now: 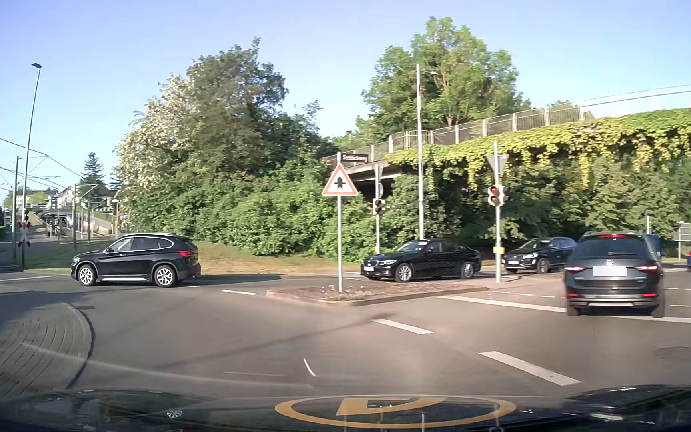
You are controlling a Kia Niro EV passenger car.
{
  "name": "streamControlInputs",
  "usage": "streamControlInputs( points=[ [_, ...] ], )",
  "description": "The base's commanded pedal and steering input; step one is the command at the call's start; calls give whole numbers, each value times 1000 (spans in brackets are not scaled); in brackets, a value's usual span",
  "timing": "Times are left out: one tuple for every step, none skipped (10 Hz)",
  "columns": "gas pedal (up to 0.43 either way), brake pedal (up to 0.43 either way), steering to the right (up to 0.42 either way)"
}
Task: Follow the waypoints while adhering to traffic rules and regulations
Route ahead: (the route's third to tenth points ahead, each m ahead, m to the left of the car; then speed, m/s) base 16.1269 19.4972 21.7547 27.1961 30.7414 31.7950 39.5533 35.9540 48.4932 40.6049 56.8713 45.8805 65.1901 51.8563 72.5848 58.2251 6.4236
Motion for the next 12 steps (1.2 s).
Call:
streamControlInputs(
  points=[
    [157,0,-319],
    [157,0,-305],
    [157,0,-291],
    [150,0,-281],
    [138,0,-274],
    [138,0,-272],
    [138,0,-273],
    [138,0,-273],
    [138,0,-278],
    [138,0,-286],
    [138,0,-296],
    [138,0,-300]
  ],
)
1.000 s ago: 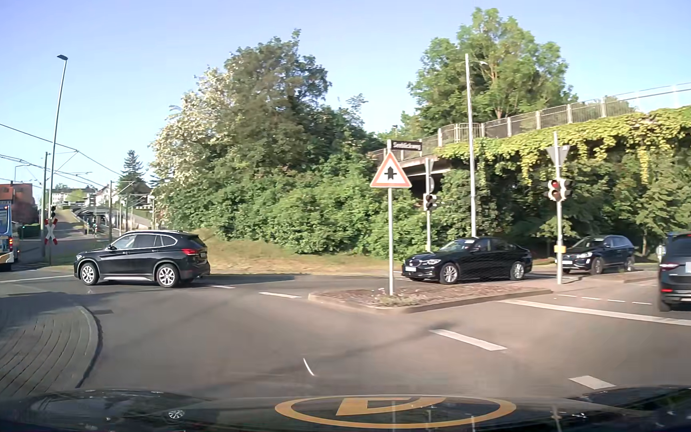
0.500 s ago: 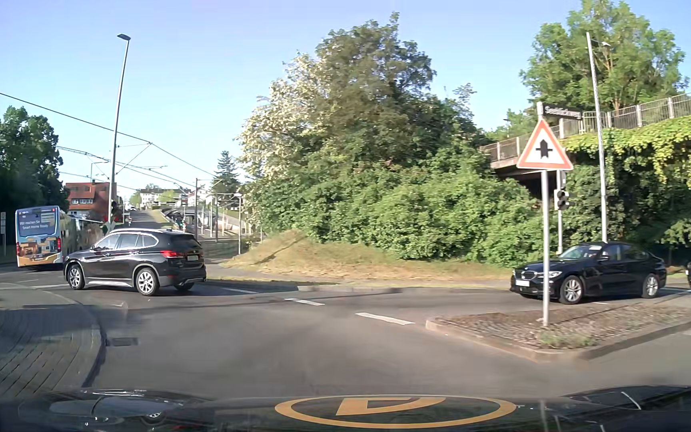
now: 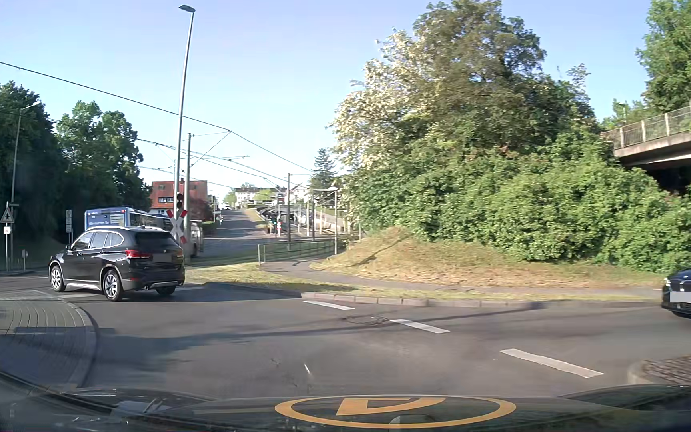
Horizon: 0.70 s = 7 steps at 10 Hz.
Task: Follow the waypoints while adhering to traffic rules and regulations
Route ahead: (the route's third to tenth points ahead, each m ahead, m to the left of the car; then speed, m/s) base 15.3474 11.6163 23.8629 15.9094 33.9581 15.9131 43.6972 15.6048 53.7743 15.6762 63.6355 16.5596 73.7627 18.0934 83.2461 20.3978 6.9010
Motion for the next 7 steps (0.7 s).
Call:
streamControlInputs(
  points=[
    [138,0,-300],
    [138,0,-300],
    [138,0,-300],
    [150,0,-300],
    [150,0,-301],
    [189,0,-301],
    [189,0,-299]
  ],
)
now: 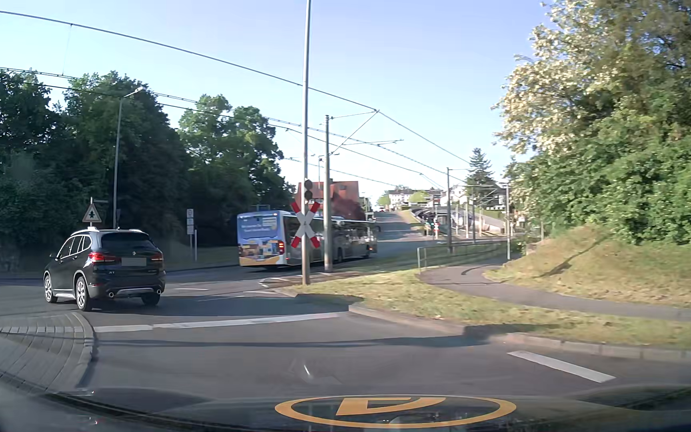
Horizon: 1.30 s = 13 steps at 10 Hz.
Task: Follow the waypoints while adhering to traffic rules and regulations
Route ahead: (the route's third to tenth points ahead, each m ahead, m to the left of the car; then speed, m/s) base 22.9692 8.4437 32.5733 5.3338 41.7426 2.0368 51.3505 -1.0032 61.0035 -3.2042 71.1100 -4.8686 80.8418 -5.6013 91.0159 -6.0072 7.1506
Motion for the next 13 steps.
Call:
streamControlInputs(
  points=[
    [189,0,-290],
    [189,0,-286],
    [189,0,-280],
    [189,0,-276],
    [189,0,-264],
    [177,0,-244],
    [169,0,-221],
    [169,0,-177],
    [169,0,-144],
    [169,0,-100],
    [118,0,-58],
    [118,0,-24],
    [118,0,7]
  ],
)
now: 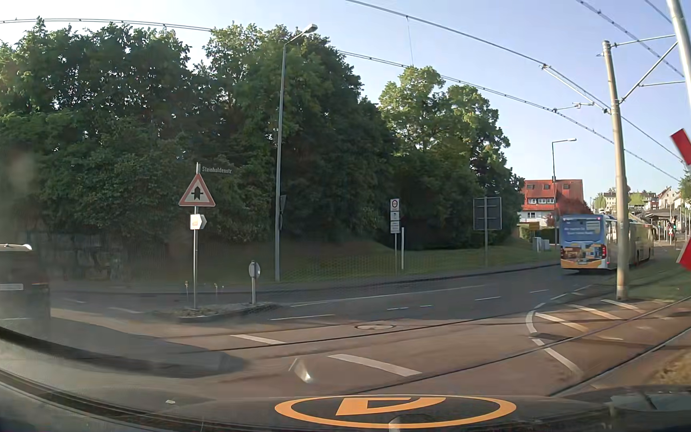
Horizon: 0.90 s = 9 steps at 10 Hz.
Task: Follow the waypoints while adhering to traffic rules and regulations
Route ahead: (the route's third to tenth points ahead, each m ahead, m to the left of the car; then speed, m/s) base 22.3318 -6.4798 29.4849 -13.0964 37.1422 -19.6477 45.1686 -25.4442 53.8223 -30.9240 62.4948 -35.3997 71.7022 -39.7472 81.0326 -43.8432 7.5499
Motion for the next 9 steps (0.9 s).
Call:
streamControlInputs(
  points=[
    [118,0,48],
    [118,0,86],
    [118,0,115],
    [118,0,126],
    [118,0,141],
    [118,0,151],
    [130,0,156],
    [130,0,158],
    [138,0,158]
  ],
)
